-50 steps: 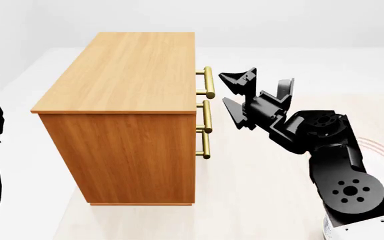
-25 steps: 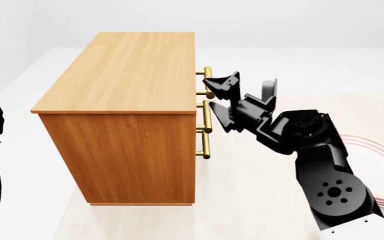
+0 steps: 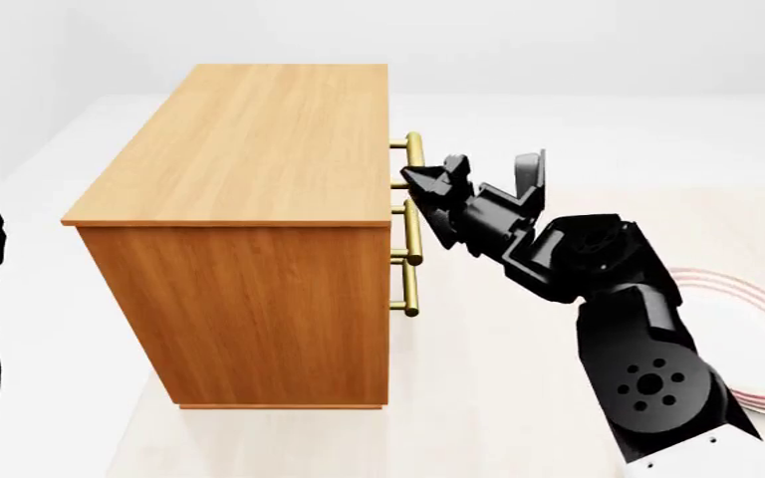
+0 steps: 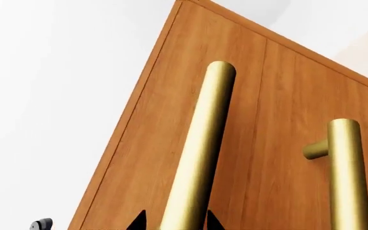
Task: Open the top drawer of the cabinet and put the bowl in it.
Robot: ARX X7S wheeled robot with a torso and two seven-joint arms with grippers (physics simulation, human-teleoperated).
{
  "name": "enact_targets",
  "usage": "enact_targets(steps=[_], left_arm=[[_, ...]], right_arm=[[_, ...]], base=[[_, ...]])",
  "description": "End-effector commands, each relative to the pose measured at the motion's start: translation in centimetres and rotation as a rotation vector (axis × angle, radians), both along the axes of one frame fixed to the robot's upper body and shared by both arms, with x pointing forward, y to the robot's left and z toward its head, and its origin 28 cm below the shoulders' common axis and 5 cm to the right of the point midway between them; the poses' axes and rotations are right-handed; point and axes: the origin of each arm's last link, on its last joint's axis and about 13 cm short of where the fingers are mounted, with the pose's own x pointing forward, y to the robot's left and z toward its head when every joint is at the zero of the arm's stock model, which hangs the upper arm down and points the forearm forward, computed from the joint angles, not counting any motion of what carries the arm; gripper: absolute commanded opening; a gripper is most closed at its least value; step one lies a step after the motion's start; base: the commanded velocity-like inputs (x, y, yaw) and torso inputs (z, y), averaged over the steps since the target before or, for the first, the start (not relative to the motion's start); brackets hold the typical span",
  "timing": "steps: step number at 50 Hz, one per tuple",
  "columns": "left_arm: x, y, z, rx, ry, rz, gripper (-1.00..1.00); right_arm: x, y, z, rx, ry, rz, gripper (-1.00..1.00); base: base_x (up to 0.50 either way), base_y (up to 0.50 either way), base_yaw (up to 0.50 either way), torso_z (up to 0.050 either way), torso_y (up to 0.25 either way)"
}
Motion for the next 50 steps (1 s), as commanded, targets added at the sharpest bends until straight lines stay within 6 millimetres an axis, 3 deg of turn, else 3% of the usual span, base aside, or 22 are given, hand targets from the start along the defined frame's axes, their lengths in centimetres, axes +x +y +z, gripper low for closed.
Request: enact_targets(steps=[1, 12, 26, 50], left_arm=[[0.0, 0.0, 0.1, 0.003, -0.004, -0.003, 1.00], [0.0, 0.0, 0.1, 0.000, -0.008, -0.001, 1.00], [0.0, 0.0, 0.2, -0.001, -0.012, 0.002, 1.00], [0.0, 0.1, 0.4, -0.008, -0.018, 0.001, 1.00]], right_arm=[[0.2, -0.1, 0.3, -0.035, -0.025, -0.011, -1.00], [0.1, -0.8, 0.4, 0.006, -0.007, -0.021, -1.00], [0.1, -3.9, 1.3, 0.028, -0.039, -0.081, -1.00], [-0.3, -7.0, 1.8, 0.055, -0.044, -0.162, -1.00]], base=[[0.00, 0.00, 0.00, 0.000, 0.000], [0.00, 0.00, 0.00, 0.000, 0.000], [0.00, 0.00, 0.00, 0.000, 0.000], [0.00, 0.00, 0.00, 0.000, 0.000]])
